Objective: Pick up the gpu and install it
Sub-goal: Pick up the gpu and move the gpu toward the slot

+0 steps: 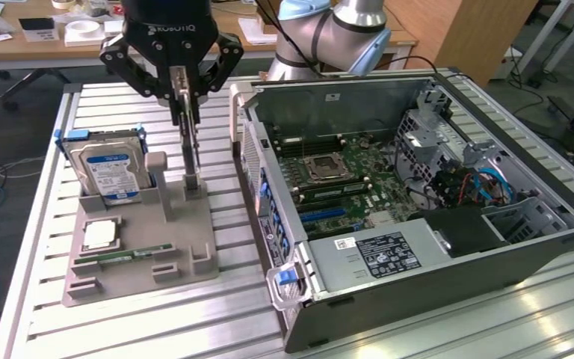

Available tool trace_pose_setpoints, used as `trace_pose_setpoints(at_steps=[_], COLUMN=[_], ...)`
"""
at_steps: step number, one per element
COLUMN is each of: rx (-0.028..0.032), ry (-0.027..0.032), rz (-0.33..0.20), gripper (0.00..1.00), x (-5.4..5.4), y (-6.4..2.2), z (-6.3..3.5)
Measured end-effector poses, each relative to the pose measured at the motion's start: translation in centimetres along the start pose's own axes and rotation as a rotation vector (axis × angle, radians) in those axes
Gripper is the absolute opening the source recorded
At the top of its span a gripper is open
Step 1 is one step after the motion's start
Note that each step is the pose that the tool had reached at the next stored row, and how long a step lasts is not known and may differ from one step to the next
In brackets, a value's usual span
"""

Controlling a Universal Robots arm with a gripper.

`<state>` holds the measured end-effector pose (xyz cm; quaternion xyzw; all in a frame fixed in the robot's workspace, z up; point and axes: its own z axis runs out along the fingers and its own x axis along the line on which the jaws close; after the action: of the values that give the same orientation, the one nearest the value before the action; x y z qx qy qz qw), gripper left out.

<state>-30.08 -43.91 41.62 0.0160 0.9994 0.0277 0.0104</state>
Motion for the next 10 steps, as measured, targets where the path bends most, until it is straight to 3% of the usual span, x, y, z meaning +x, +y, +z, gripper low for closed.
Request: trace_pose_setpoints(at_steps=[10], rx=[0.0000], ry=[0.0000], rz=[0.000], gripper=[0.27], x=[-1.07], y=[0.03], z=[0.02])
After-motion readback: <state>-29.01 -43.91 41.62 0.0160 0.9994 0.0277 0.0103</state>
